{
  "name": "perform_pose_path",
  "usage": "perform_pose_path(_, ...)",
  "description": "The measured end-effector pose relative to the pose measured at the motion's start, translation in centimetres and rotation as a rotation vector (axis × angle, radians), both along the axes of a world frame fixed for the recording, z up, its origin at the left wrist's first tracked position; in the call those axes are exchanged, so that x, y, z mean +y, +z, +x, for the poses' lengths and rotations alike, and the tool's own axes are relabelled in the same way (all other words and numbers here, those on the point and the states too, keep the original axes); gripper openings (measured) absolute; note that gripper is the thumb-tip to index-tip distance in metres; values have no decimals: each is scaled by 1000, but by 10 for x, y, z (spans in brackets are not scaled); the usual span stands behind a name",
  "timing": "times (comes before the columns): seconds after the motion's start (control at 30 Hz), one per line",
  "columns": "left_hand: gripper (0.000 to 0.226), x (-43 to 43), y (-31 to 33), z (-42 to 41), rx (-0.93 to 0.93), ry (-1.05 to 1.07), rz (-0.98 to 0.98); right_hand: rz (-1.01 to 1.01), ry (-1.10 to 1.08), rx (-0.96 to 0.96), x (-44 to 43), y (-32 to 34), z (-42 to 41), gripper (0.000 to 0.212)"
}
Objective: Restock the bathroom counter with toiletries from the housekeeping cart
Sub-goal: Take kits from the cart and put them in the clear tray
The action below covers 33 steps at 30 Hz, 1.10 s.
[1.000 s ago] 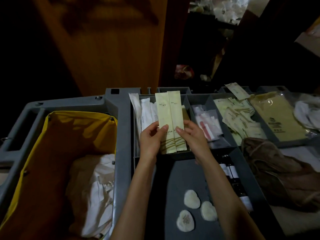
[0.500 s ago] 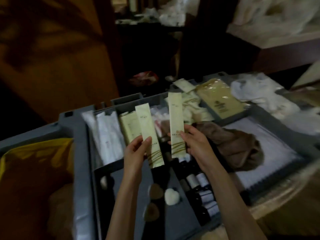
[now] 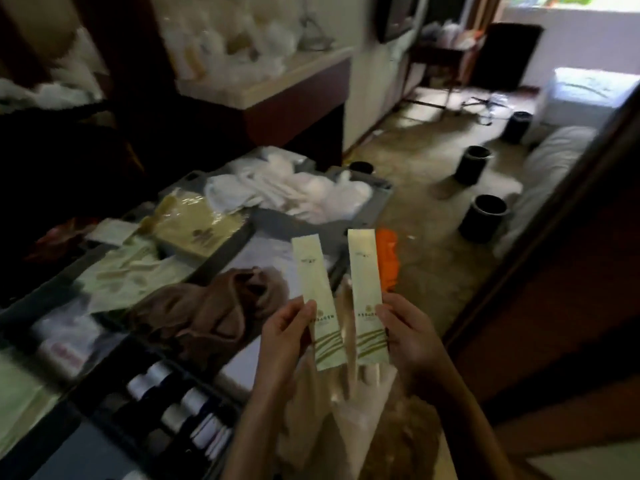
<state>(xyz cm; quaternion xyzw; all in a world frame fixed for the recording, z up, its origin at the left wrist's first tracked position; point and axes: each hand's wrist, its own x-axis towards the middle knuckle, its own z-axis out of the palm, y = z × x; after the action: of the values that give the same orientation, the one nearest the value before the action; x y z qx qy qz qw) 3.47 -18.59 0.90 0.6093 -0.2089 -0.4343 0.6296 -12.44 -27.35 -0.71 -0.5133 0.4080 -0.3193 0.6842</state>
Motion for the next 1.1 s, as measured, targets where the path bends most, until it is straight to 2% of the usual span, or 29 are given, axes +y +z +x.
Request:
perform_pose_path(0.17,15,-56,3,-90,-3,-266,50,-36,-143,13,-19,2,-103,25)
perform_pose_path(0.33,17,-90,-2,-189,-65,-518,66,-44,-317,57,-21,5,-205,20)
perform_pose_path(0.47,14,-104,-10,-279,-16,-708,98,-27,-514,73,-3,-1,-293,16)
perform_pose_path(0.63,13,-97,-15,-374,-77,-938,102,25,-764,62,43,-11,-385,17)
perform_pose_path(0.77,24,-83,-22,-432,-44,-1089,141,52,-941,36,87,-18,-425,19)
perform_pose_path(0.9,15,-68,-35,-479,-66,-1253,159,100,-1116,18,129,-26,-444,20)
perform_pose_path(1.1,16,-47,-49,-542,-111,-1473,145,140,-1321,-31,171,-35,-477,22)
